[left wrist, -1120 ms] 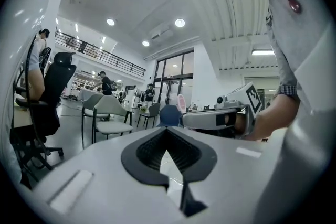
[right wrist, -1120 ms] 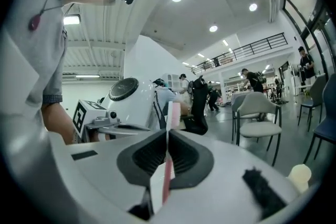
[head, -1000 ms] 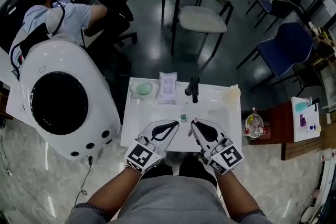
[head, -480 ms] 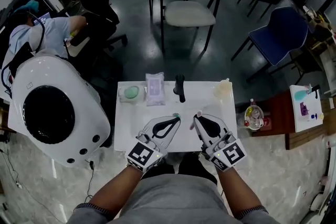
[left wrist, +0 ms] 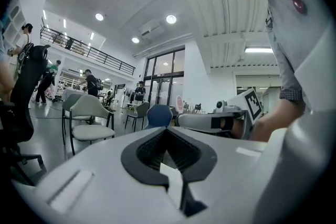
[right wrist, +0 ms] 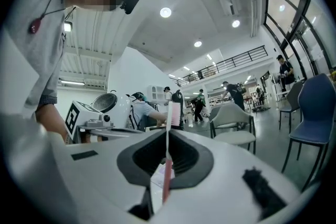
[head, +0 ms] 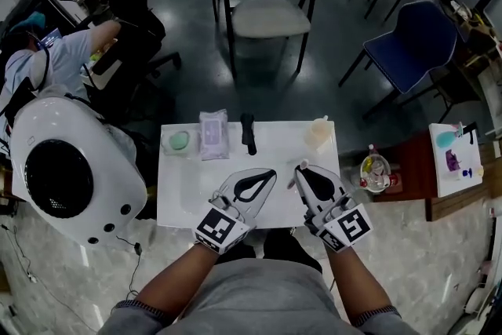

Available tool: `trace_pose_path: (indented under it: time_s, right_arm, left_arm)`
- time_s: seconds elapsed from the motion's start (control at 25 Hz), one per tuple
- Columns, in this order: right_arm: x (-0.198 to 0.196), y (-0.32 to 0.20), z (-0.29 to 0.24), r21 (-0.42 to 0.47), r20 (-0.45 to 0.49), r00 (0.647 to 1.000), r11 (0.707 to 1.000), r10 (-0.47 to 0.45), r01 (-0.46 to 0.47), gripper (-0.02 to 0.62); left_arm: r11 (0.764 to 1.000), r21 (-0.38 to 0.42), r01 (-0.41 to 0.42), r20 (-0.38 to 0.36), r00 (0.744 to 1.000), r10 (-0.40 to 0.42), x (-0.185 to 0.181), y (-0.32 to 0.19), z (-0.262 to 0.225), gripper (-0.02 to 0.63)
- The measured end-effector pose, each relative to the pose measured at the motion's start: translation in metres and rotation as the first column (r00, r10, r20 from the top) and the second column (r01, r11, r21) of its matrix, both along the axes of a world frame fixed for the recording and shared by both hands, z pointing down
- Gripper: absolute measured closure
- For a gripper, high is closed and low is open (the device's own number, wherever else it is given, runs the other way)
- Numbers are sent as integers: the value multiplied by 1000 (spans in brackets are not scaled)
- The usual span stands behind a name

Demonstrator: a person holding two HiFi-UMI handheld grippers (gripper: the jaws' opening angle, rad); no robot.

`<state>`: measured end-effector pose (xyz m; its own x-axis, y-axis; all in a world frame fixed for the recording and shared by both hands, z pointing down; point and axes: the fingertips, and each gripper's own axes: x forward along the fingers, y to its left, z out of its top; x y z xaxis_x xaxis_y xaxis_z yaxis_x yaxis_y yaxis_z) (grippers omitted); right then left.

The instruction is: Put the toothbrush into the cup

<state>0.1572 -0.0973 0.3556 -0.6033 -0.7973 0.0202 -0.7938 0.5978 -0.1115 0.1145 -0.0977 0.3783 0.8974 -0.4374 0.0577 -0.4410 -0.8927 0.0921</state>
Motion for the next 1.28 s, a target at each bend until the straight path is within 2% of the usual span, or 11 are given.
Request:
trace_pose_path:
  time_s: [0.72, 0.96, 1.28]
  right_arm:
    - [103, -19, 14, -16, 30, 1000, 1000, 5, -4, 574]
    - [132, -36, 22, -20, 41, 999, 1000, -3, 4, 573]
    - [163, -64, 32, -32, 34, 999, 999, -29, 30, 574]
  left_arm:
    - [999, -30, 10, 26, 1000, -9, 102, -17, 19, 598]
    - [997, -60, 42, 36, 999, -40, 128, -31, 27, 598]
    - [997, -24, 74, 46, 996, -73, 159, -54, 31, 598]
